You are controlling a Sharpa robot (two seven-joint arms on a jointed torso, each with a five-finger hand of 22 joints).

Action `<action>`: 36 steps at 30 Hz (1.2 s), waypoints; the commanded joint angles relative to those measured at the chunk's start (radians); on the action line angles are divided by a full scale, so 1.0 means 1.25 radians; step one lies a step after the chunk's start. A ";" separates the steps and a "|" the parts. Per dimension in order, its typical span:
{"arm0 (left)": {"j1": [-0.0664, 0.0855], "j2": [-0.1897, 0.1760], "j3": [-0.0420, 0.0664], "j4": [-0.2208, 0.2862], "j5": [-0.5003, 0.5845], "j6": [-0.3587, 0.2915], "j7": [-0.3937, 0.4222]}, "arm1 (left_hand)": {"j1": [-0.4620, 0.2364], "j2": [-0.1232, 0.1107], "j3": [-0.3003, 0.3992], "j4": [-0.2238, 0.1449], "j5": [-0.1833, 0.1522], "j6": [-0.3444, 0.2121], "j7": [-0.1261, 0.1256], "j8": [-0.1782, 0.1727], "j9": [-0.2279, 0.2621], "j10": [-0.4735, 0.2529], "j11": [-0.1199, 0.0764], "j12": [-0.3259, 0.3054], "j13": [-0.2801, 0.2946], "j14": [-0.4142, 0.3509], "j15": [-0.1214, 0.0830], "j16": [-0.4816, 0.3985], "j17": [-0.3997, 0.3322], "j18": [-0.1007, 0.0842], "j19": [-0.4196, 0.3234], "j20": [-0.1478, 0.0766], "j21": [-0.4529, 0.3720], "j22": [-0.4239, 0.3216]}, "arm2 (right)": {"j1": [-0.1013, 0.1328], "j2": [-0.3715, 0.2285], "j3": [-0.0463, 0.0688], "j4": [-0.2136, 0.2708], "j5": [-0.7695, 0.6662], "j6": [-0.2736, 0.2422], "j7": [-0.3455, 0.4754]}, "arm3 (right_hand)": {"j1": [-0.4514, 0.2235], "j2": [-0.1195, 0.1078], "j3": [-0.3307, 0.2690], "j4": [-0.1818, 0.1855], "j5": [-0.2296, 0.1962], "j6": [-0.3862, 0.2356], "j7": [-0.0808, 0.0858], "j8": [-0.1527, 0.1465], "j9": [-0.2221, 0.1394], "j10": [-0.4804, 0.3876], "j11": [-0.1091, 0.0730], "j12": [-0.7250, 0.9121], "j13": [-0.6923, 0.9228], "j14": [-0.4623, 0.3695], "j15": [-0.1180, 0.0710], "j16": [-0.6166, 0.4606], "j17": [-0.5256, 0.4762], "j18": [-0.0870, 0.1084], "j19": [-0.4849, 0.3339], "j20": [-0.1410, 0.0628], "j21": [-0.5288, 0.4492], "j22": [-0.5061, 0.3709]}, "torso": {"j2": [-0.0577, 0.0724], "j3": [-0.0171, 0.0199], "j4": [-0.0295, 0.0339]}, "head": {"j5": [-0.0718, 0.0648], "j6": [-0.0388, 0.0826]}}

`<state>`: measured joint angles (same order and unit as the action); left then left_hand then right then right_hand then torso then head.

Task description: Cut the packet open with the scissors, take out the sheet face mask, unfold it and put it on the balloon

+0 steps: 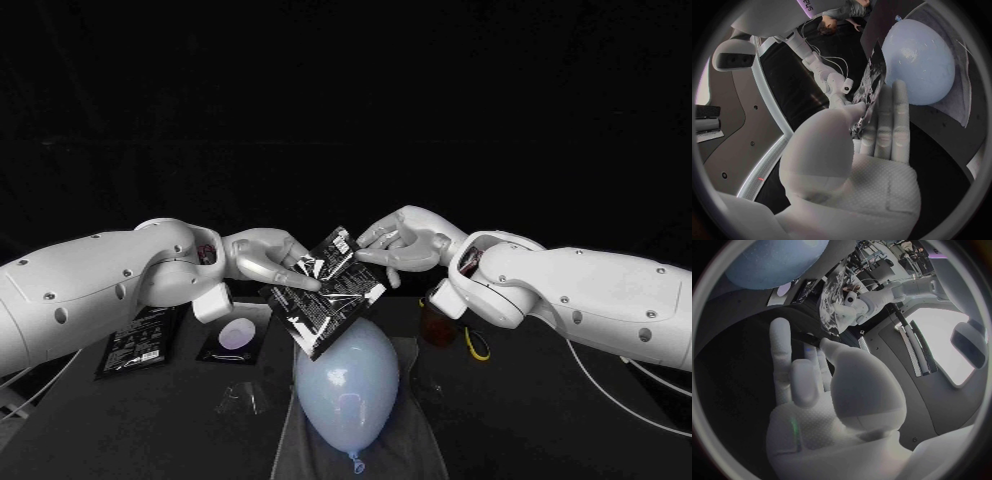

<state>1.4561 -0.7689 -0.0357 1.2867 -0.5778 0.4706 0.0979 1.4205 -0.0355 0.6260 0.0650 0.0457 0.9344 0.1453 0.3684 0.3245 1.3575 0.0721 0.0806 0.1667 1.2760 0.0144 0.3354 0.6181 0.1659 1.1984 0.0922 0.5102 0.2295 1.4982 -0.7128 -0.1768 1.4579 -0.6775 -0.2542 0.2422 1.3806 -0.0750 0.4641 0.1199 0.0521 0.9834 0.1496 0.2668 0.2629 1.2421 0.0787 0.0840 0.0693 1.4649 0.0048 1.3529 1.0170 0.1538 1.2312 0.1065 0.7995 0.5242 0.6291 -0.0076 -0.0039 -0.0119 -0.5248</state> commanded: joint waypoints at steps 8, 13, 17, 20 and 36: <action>0.000 0.001 0.001 0.001 0.002 0.012 0.010 | 0.002 0.004 0.007 0.001 0.002 0.005 0.001 0.002 0.161 0.005 -0.001 -0.003 0.002 0.000 -0.003 -0.005 0.003 0.010 -0.007 0.001 0.005 0.002 | -0.001 0.001 0.001 0.003 -0.028 -0.029 0.018 | 0.014 0.030 0.030 -0.011 -0.003 0.034 -0.021 0.033 0.026 0.070 -0.021 0.016 0.008 0.021 -0.022 0.028 0.045 -0.001 0.024 -0.018 0.077 0.098 | 0.000 0.0005 -0.0004 | -0.003 -0.002; 0.000 0.001 0.001 0.002 0.002 0.014 0.009 | 0.002 0.004 0.007 0.001 0.002 0.005 0.001 0.002 0.161 0.005 -0.001 -0.003 0.002 0.000 -0.003 -0.005 0.003 0.010 -0.007 0.001 0.005 0.002 | -0.001 0.002 0.001 0.002 -0.030 -0.090 0.015 | 0.016 0.029 0.049 -0.030 -0.003 0.040 -0.030 0.058 0.052 0.107 -0.032 0.024 0.017 0.021 -0.031 0.032 0.049 -0.005 0.028 -0.028 0.106 0.133 | 0.000 0.0002 -0.0002 | -0.005 -0.002; 0.000 0.001 0.001 0.002 0.002 0.017 0.007 | 0.002 0.004 0.007 0.001 0.002 0.005 0.001 0.002 0.161 0.005 -0.001 -0.003 0.002 0.000 -0.003 -0.005 0.003 0.010 -0.007 0.001 0.005 0.002 | -0.001 0.004 0.001 -0.001 -0.046 -0.144 0.003 | 0.011 0.026 0.057 -0.036 -0.003 0.042 -0.035 0.071 0.068 0.123 -0.037 0.027 0.023 0.021 -0.035 0.035 0.051 -0.006 0.027 -0.032 0.115 0.145 | 0.000 0.0002 0.0000 | -0.006 -0.003; 0.000 0.001 0.000 0.002 0.002 0.020 0.005 | 0.002 0.004 0.007 0.001 0.002 0.005 0.001 0.002 0.161 0.005 -0.001 -0.003 0.002 0.000 -0.003 -0.005 0.003 0.010 -0.007 0.001 0.005 0.002 | -0.001 0.008 0.003 -0.009 -0.057 -0.181 -0.007 | 0.007 0.025 0.061 -0.038 -0.003 0.041 -0.037 0.077 0.076 0.128 -0.038 0.028 0.025 0.022 -0.037 0.036 0.054 -0.007 0.028 -0.033 0.123 0.155 | -0.001 0.0002 -0.0002 | -0.006 -0.003; 0.000 0.004 -0.001 0.003 -0.006 0.029 0.001 | 0.002 0.004 0.007 0.001 0.002 0.005 0.001 0.002 0.161 0.005 -0.001 -0.003 0.002 0.000 -0.003 -0.005 0.003 0.010 -0.007 0.001 0.005 0.002 | 0.003 0.106 0.017 -0.143 -0.122 -0.238 -0.066 | -0.003 0.022 0.076 -0.048 -0.003 0.037 -0.040 0.092 0.100 0.139 -0.042 0.026 0.032 0.023 -0.040 0.042 0.062 -0.011 0.033 -0.037 0.147 0.186 | 0.000 0.0000 0.0010 | -0.006 0.002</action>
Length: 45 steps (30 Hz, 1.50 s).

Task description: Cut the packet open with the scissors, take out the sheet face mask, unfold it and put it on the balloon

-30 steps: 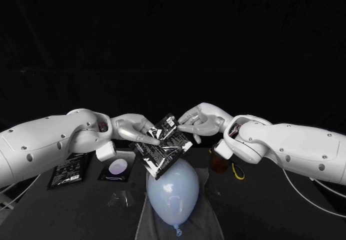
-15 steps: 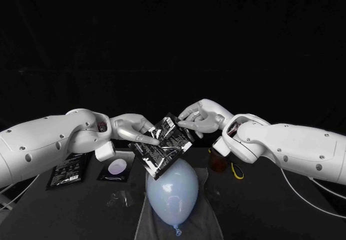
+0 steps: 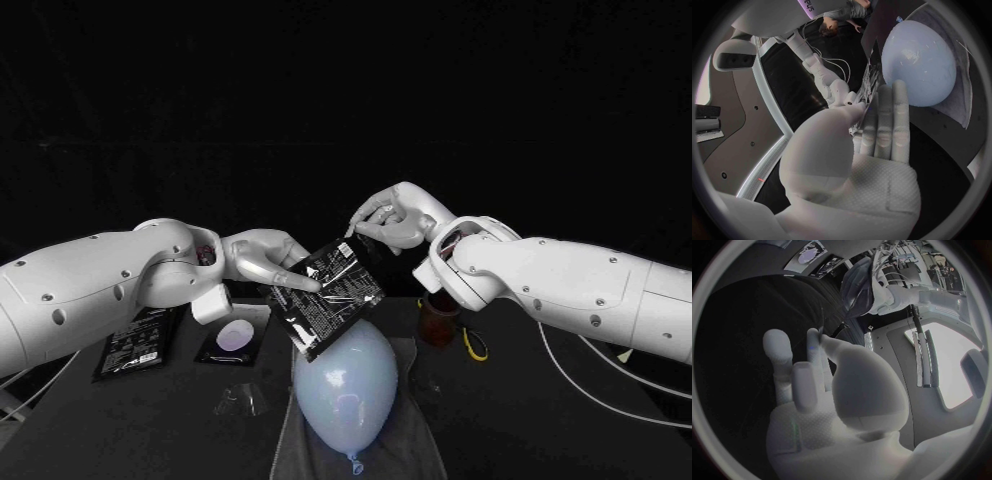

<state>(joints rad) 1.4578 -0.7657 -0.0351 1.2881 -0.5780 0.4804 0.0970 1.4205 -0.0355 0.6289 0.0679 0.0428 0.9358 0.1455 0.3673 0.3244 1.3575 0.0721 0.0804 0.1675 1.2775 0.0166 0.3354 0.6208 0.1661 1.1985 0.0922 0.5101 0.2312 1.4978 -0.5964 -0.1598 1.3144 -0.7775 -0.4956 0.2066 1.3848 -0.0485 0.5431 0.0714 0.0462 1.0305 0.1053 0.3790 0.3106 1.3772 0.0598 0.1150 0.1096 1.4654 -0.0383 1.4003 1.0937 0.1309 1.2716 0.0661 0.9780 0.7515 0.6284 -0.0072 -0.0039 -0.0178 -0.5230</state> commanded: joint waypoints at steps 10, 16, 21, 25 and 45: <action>-0.001 0.002 -0.001 0.001 -0.007 0.021 0.002 | 0.002 0.003 0.005 -0.002 0.005 0.005 0.000 0.001 0.162 0.005 -0.001 -0.003 0.001 -0.001 -0.005 -0.005 0.002 0.010 -0.008 0.001 0.007 0.002 | 0.004 0.066 0.004 -0.090 -0.081 -0.067 -0.060 | -0.012 -0.001 0.021 -0.014 0.002 -0.003 -0.006 0.008 0.072 0.035 -0.028 0.001 0.002 0.024 -0.007 0.007 0.006 0.005 0.004 -0.006 0.017 0.021 | 0.000 -0.0008 0.0010 | -0.001 0.000; -0.001 0.001 -0.002 0.001 -0.007 0.021 0.003 | 0.002 0.003 0.005 -0.002 0.005 0.005 0.000 0.001 0.162 0.005 -0.001 -0.003 0.001 -0.001 -0.005 -0.005 0.002 0.010 -0.008 0.001 0.007 0.002 | 0.004 0.079 0.005 -0.108 -0.088 -0.087 -0.064 | -0.015 -0.001 0.027 -0.018 0.002 -0.005 -0.006 0.011 0.078 0.038 -0.029 0.000 0.004 0.026 -0.007 0.010 0.011 0.003 0.007 -0.006 0.027 0.034 | 0.000 -0.0004 0.0009 | 0.000 0.000; -0.001 0.001 -0.002 0.001 -0.007 0.020 0.003 | 0.002 0.003 0.005 -0.002 0.005 0.005 0.000 0.001 0.162 0.005 -0.001 -0.003 0.001 -0.001 -0.005 -0.005 0.002 0.010 -0.008 0.001 0.007 0.002 | 0.004 0.085 0.006 -0.117 -0.089 -0.106 -0.064 | -0.017 -0.002 0.030 -0.020 0.002 -0.005 -0.007 0.013 0.082 0.040 -0.029 0.000 0.006 0.026 -0.008 0.012 0.015 0.002 0.009 -0.007 0.033 0.042 | 0.000 -0.0003 0.0004 | 0.001 0.000; -0.001 0.001 -0.002 -0.001 -0.007 0.019 0.004 | 0.002 0.003 0.005 -0.002 0.005 0.005 0.000 0.001 0.162 0.005 -0.001 -0.003 0.001 -0.001 -0.005 -0.005 0.002 0.010 -0.008 0.001 0.007 0.002 | 0.004 0.085 0.007 -0.116 -0.090 -0.106 -0.063 | -0.019 -0.002 0.032 -0.021 0.002 -0.006 -0.007 0.015 0.084 0.040 -0.029 0.000 0.006 0.027 -0.008 0.014 0.017 0.002 0.010 -0.007 0.036 0.046 | 0.000 -0.0001 0.0003 | 0.001 0.001; 0.000 -0.034 0.001 -0.113 0.065 -0.095 0.063 | 0.002 0.003 0.006 -0.002 0.005 0.005 0.000 0.000 0.163 0.005 -0.001 -0.004 0.002 -0.001 -0.005 -0.006 0.003 0.011 -0.009 0.001 0.008 0.003 | -0.004 0.000 0.007 -0.008 -0.105 -0.004 -0.021 | -0.031 -0.003 0.048 -0.029 0.002 -0.019 -0.003 0.017 0.100 0.033 -0.026 -0.010 0.009 0.024 -0.005 0.012 0.010 0.003 -0.002 -0.006 0.033 0.044 | 0.000 -0.0005 0.0014 | 0.010 0.006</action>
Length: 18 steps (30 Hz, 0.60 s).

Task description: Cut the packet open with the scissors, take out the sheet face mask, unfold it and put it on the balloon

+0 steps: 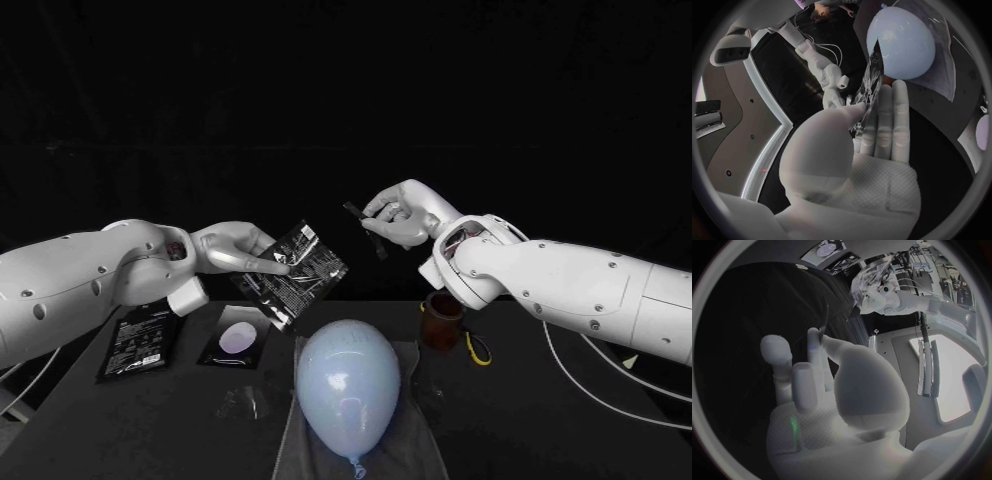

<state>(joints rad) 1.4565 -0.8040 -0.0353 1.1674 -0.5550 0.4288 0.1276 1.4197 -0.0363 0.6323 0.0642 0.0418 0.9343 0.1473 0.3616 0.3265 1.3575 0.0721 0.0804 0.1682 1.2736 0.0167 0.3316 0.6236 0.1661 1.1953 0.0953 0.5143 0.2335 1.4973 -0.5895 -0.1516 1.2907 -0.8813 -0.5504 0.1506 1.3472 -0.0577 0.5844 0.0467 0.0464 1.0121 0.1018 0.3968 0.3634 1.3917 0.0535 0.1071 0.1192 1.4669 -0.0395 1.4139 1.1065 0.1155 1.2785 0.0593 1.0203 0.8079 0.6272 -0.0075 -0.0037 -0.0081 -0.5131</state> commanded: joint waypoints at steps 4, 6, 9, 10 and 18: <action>0.001 -0.005 0.002 -0.055 0.066 -0.080 0.051 | 0.003 0.004 0.004 0.001 0.005 0.006 -0.001 0.005 0.162 0.005 -0.001 -0.004 0.001 0.003 -0.005 -0.003 0.001 0.011 -0.006 -0.002 0.005 0.001 | -0.012 -0.012 0.000 0.028 -0.045 0.046 0.030 | -0.001 0.003 0.015 -0.009 0.002 -0.005 0.000 0.002 0.059 0.020 -0.020 -0.004 0.001 0.022 -0.004 0.001 -0.001 0.015 -0.009 0.000 -0.002 -0.002 | 0.001 -0.0007 0.0006 | 0.013 -0.006; 0.001 -0.005 0.002 -0.070 0.074 -0.089 0.055 | 0.003 0.004 0.004 0.001 0.005 0.006 -0.001 0.005 0.162 0.005 -0.001 -0.004 0.001 0.003 -0.005 -0.003 0.001 0.011 -0.006 -0.002 0.005 0.001 | -0.017 -0.012 0.000 0.033 -0.058 0.050 0.032 | -0.001 0.003 0.015 -0.009 0.002 -0.005 0.000 0.002 0.059 0.020 -0.020 -0.004 0.001 0.022 -0.004 0.001 -0.001 0.015 -0.009 0.000 -0.002 -0.002 | 0.001 -0.0004 0.0009 | 0.018 -0.007; 0.001 -0.003 0.002 -0.089 0.097 -0.107 0.061 | 0.003 0.004 0.004 0.001 0.005 0.006 -0.001 0.005 0.162 0.005 -0.001 -0.004 0.001 0.003 -0.005 -0.003 0.001 0.011 -0.006 -0.002 0.005 0.001 | -0.028 -0.010 0.000 0.044 -0.090 0.055 0.037 | -0.002 0.003 0.015 -0.010 0.002 -0.006 0.000 0.003 0.060 0.020 -0.020 -0.005 0.001 0.022 -0.003 0.000 -0.004 0.016 -0.010 0.000 -0.002 -0.003 | 0.001 -0.0004 0.0014 | 0.029 -0.013; 0.001 -0.003 0.002 -0.091 0.102 -0.113 0.062 | 0.003 0.004 0.004 0.001 0.005 0.006 -0.001 0.005 0.162 0.005 -0.001 -0.004 0.001 0.003 -0.005 -0.003 0.001 0.011 -0.006 -0.002 0.005 0.001 | -0.030 -0.009 0.000 0.047 -0.097 0.056 0.038 | -0.002 0.003 0.015 -0.010 0.002 -0.006 0.000 0.003 0.060 0.020 -0.020 -0.005 0.001 0.022 -0.003 0.000 -0.004 0.016 -0.010 0.000 -0.002 -0.003 | 0.001 -0.0004 0.0011 | 0.035 -0.016; 0.001 0.015 0.002 -0.123 0.148 -0.196 0.077 | 0.004 0.004 0.005 0.000 0.005 0.006 -0.001 0.005 0.162 0.005 -0.001 -0.003 0.002 0.003 -0.006 -0.003 0.002 0.011 -0.006 -0.002 0.006 0.001 | -0.052 0.010 0.000 0.099 -0.231 0.070 0.046 | -0.002 0.003 0.019 -0.013 0.002 -0.010 0.001 0.003 0.063 0.017 -0.019 -0.008 0.001 0.020 -0.003 -0.002 -0.008 0.016 -0.015 0.001 -0.005 -0.004 | 0.000 0.0000 -0.0018 | 0.073 -0.036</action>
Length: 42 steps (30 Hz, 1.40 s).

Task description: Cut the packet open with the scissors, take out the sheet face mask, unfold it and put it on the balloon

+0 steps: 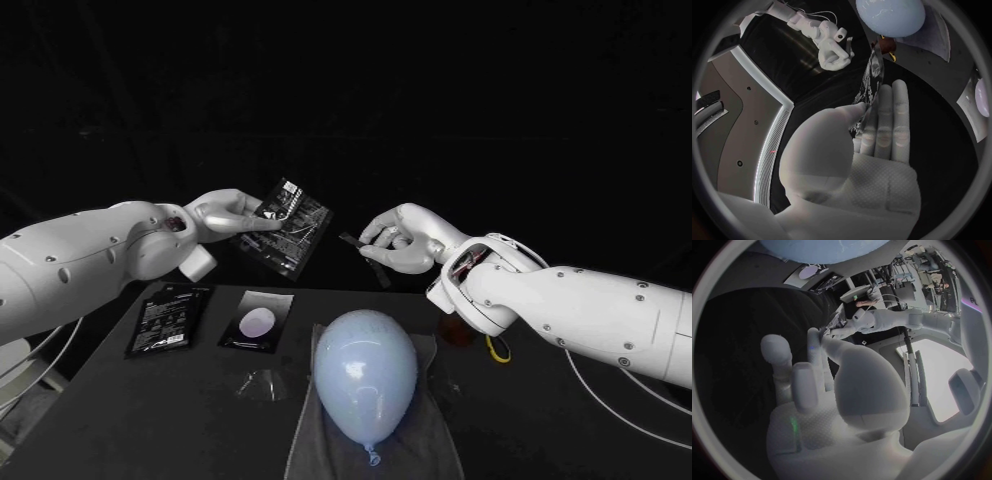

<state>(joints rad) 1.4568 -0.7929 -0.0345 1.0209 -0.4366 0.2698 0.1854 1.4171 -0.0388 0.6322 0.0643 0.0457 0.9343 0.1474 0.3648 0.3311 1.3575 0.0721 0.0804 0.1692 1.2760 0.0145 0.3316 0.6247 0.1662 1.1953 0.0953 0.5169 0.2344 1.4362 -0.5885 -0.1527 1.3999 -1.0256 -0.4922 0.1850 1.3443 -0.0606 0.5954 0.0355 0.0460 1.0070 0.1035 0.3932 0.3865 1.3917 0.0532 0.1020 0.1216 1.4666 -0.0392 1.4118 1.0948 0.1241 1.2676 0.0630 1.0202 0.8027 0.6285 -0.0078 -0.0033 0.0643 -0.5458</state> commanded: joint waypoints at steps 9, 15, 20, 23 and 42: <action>0.000 0.051 0.000 -0.063 0.077 -0.107 0.039 | 0.006 0.006 0.006 0.000 0.002 0.007 -0.001 0.002 0.158 0.005 -0.001 -0.004 0.001 0.001 -0.004 -0.003 0.001 0.011 -0.006 -0.002 0.004 0.001 | -0.020 0.077 -0.002 0.014 -0.236 0.050 -0.019 | -0.001 0.006 0.016 -0.007 0.002 -0.010 0.002 0.005 0.049 0.013 -0.017 -0.007 0.000 0.024 -0.001 0.008 0.025 0.004 0.006 -0.001 0.021 0.033 | -0.003 -0.0002 0.0006 | 0.046 -0.026; -0.002 0.081 0.000 -0.109 0.095 -0.127 0.043 | 0.006 0.006 0.006 0.000 0.002 0.007 -0.001 0.002 0.158 0.005 -0.001 -0.004 0.001 0.001 -0.004 -0.003 0.001 0.011 -0.006 -0.002 0.004 0.001 | -0.028 0.134 -0.003 -0.010 -0.303 0.080 -0.082 | -0.007 0.005 0.020 -0.007 0.002 -0.017 0.005 0.003 0.053 0.005 -0.014 -0.014 -0.001 0.023 0.001 0.008 0.024 0.005 0.000 0.001 0.018 0.029 | -0.007 -0.0035 0.0011 | 0.073 -0.036; -0.003 0.101 -0.001 -0.137 0.100 -0.132 0.045 | 0.006 0.006 0.006 0.000 0.002 0.007 -0.001 0.002 0.158 0.005 -0.001 -0.004 0.001 0.001 -0.004 -0.003 0.001 0.011 -0.006 -0.002 0.004 0.001 | -0.034 0.191 -0.005 -0.053 -0.335 0.091 -0.122 | -0.013 0.004 0.024 -0.007 0.002 -0.024 0.008 0.000 0.057 -0.003 -0.011 -0.021 -0.002 0.023 0.004 0.009 0.027 0.001 0.011 0.003 0.040 0.058 | -0.010 -0.0055 0.0019 | 0.099 -0.040; -0.004 0.112 -0.002 -0.147 0.103 -0.132 0.046 | 0.005 0.006 0.007 0.001 0.002 0.007 -0.001 0.001 0.159 0.005 -0.001 -0.004 0.001 0.001 -0.004 -0.004 0.001 0.011 -0.007 -0.002 0.004 0.001 | -0.040 0.226 -0.006 -0.076 -0.349 0.080 -0.136 | -0.019 -0.004 0.020 -0.007 0.002 -0.025 0.009 0.000 0.062 -0.004 -0.010 -0.024 -0.002 0.022 0.005 0.008 0.023 0.001 0.010 0.004 0.041 0.059 | -0.011 -0.0071 0.0033 | 0.117 -0.044; -0.008 0.158 -0.005 -0.190 0.122 -0.128 0.053 | 0.004 0.005 0.008 0.002 0.002 0.007 -0.001 0.001 0.159 0.005 -0.001 -0.004 0.001 0.002 -0.004 -0.004 0.002 0.011 -0.007 -0.002 0.005 0.002 | -0.069 0.366 -0.006 -0.162 -0.348 0.046 -0.181 | -0.192 -0.120 -0.162 0.128 0.002 -0.211 0.102 -0.148 0.019 -0.328 0.090 -0.033 -0.047 0.006 0.087 -0.004 -0.026 0.012 -0.062 0.061 -0.033 -0.022 | -0.015 -0.0154 0.0073 | 0.202 -0.045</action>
<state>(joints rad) 1.4463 -0.5977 -0.0408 0.7863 -0.3040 0.1085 0.2324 1.4200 -0.0360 0.6348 0.0676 0.0456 0.9366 0.1454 0.3618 0.3316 1.3575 0.0721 0.0804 0.1698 1.2773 0.0170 0.3316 0.6256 0.1663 1.1914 0.0915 0.5180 0.2355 1.3514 -0.1357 -0.1603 1.2023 -1.4658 -0.4242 -0.0201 1.1173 -0.2054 0.4160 0.1773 0.0449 0.7682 0.2023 0.2261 0.4177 1.0239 0.1515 0.0607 0.0605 1.4650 0.0573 1.4118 1.0736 0.1236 1.2042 0.1331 0.9955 0.7931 0.6106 -0.0248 0.0039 0.3072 -0.6013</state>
